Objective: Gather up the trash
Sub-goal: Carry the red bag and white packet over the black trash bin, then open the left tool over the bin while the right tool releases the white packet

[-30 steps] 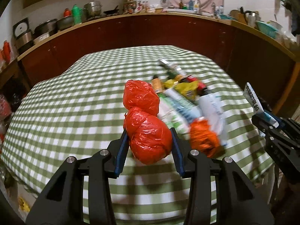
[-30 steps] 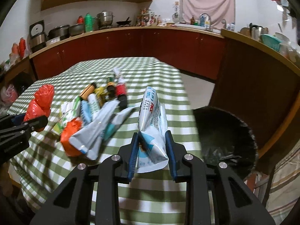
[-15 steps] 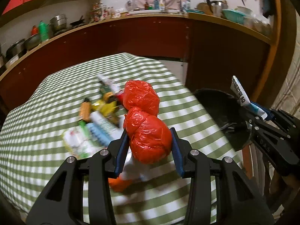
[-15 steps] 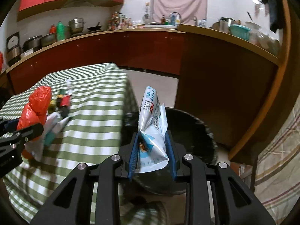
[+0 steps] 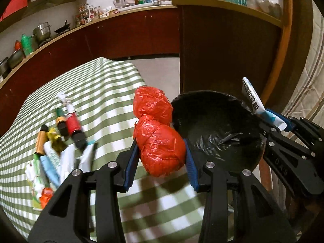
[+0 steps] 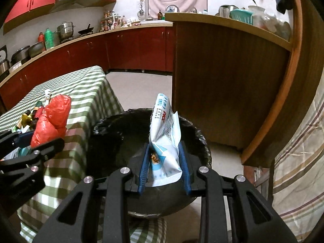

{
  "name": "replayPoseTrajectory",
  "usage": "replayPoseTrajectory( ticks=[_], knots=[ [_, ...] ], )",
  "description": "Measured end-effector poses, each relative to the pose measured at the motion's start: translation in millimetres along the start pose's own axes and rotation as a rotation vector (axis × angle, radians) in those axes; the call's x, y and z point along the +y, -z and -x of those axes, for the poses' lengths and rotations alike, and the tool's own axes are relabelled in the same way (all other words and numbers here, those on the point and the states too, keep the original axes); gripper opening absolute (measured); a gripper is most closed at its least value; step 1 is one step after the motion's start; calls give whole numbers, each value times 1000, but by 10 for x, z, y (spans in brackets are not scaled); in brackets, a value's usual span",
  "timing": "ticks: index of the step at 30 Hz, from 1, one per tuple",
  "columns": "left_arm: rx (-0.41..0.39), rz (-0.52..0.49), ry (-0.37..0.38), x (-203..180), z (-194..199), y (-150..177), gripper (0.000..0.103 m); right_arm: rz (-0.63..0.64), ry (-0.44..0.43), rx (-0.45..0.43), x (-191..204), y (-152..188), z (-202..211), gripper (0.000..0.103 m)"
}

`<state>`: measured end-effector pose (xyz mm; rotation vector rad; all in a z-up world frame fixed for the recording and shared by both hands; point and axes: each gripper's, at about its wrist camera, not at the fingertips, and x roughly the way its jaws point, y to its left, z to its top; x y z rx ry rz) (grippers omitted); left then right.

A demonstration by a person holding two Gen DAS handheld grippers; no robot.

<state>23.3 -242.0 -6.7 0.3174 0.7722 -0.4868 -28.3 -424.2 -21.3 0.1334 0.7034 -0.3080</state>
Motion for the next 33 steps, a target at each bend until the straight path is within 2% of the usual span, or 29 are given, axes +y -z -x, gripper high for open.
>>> replayPoseTrajectory(
  ticks=[10, 12, 16, 25, 33],
  knots=[
    [15, -32, -11, -271, -268, -184, 42, -17, -6, 22, -160, -31, -284, 31],
    [13, -38, -15, -308, -301, -205, 52, -24, -12, 30, -183, -33, -336, 34],
    [26, -40, -2, -341, -332, -206, 55, -37, -5, 36, -222, -27, -387, 44],
    [13, -5, -14, -184, -207, -173, 58, -48, 1, 28, -200, -51, -275, 48],
    [4, 41, -51, 183, 78, -35, 63, -23, -30, 15, 93, -57, -87, 51]
  ],
)
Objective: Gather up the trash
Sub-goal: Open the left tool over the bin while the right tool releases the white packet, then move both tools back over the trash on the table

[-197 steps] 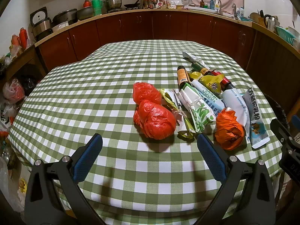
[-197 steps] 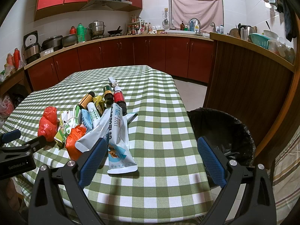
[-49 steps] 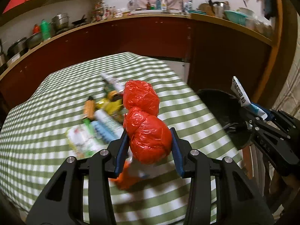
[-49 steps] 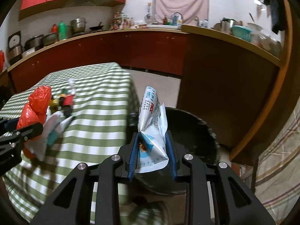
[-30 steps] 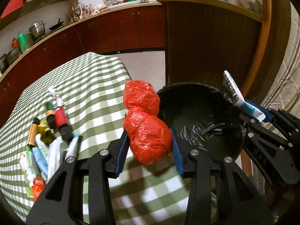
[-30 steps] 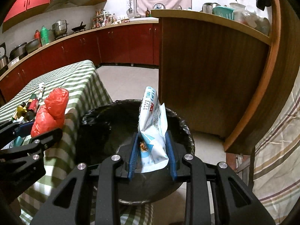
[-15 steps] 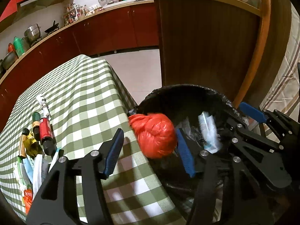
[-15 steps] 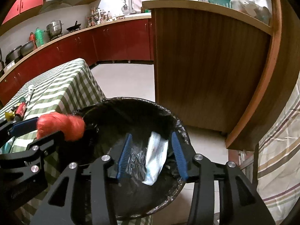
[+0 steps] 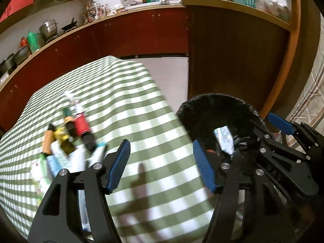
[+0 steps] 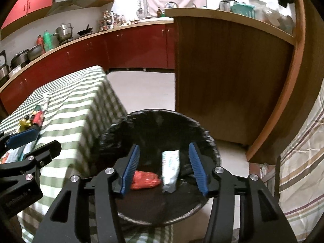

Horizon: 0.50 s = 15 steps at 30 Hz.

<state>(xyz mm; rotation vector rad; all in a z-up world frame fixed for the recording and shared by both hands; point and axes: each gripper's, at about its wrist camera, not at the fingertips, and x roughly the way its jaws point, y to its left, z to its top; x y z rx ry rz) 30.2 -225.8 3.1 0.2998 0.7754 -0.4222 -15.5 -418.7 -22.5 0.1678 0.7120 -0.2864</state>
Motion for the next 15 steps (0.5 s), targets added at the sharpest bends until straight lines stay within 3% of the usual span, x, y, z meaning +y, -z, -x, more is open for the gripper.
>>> replayPoseTrajectory(
  ticks=[15],
  knots=[
    [-1, 138, -154, 1118, 502, 471, 65, 136, -114, 1, 923, 79, 245, 52]
  ],
)
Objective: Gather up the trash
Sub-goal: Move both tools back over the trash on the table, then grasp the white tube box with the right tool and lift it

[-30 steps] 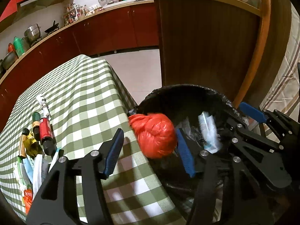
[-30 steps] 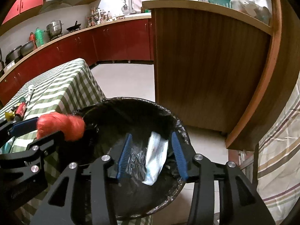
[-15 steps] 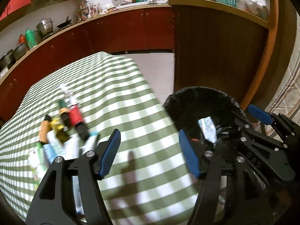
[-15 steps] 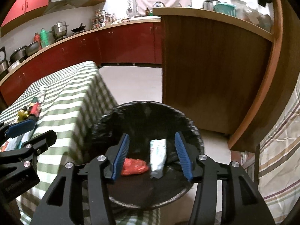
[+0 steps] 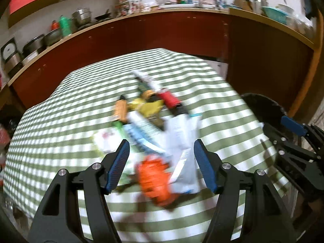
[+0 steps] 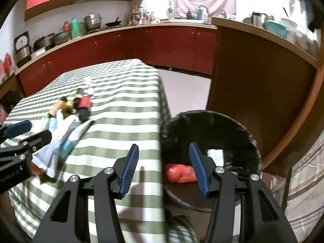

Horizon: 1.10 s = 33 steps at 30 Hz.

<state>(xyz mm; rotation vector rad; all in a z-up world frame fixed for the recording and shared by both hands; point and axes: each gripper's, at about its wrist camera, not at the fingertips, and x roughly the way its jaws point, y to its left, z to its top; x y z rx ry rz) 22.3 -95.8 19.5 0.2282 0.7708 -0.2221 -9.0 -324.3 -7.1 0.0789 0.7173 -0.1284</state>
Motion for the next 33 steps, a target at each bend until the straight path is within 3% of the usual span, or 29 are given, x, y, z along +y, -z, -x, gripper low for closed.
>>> replayPoseTrajectory(
  ticks=[5, 18, 27, 29, 33],
  knots=[
    [4, 55, -53, 374, 41, 92, 70, 24, -39, -8, 271, -63, 34, 52],
    [32, 136, -150, 1053, 65, 379, 71, 90, -146, -18, 1042, -152, 40, 58],
    [50, 167, -147, 1226, 12, 446, 72, 117, -142, 28, 1255, -105, -95, 59],
    [53, 166, -142, 1213, -8, 450, 72, 119, -142, 41, 1262, -79, -114, 56],
    [61, 170, -130, 1182, -49, 451, 72, 121, -151, 56, 1278, -39, -123, 35]
  ],
)
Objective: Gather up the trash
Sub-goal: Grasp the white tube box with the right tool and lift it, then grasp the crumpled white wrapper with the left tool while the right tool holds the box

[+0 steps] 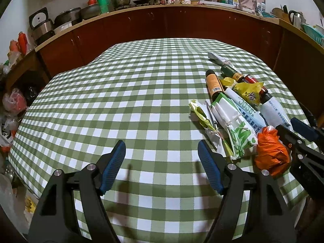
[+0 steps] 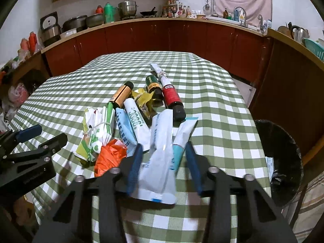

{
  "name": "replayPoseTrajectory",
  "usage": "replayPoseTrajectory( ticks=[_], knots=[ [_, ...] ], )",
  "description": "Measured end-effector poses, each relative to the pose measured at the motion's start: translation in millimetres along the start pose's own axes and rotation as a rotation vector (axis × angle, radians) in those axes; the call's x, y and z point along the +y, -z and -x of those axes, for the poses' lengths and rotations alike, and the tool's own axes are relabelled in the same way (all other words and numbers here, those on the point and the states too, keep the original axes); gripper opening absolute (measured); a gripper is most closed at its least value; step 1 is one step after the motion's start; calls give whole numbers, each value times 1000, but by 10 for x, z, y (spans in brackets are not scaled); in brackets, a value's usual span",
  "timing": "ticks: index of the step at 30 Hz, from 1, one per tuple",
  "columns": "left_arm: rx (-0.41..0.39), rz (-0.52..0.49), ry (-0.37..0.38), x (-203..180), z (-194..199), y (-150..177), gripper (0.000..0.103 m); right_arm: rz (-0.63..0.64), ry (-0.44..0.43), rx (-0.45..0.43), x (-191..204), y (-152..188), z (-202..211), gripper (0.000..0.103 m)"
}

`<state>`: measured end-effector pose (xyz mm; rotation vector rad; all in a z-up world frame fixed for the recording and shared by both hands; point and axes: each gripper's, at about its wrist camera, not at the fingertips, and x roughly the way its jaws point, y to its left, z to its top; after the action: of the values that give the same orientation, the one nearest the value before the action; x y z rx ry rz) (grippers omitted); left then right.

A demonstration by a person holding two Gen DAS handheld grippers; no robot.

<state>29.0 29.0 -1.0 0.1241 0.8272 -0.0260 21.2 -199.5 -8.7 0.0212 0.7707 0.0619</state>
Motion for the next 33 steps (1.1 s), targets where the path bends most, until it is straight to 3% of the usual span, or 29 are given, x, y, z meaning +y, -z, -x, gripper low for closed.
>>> replayPoseTrajectory(
  ticks=[1, 6, 13, 33],
  knots=[
    [3, 0, 3, -10, -7, 1, 72, -1, -2, 1, -1, 3, -2, 30],
    [10, 2, 16, -52, -23, 2, 73, -6, -8, -15, -50, 15, 36, 29],
    [-2, 2, 40, -152, 13, -35, 78, -20, -8, -50, -184, -13, 155, 28],
    [20, 7, 52, -395, -82, -114, 78, -81, 36, -62, -611, 73, 201, 28]
  ],
)
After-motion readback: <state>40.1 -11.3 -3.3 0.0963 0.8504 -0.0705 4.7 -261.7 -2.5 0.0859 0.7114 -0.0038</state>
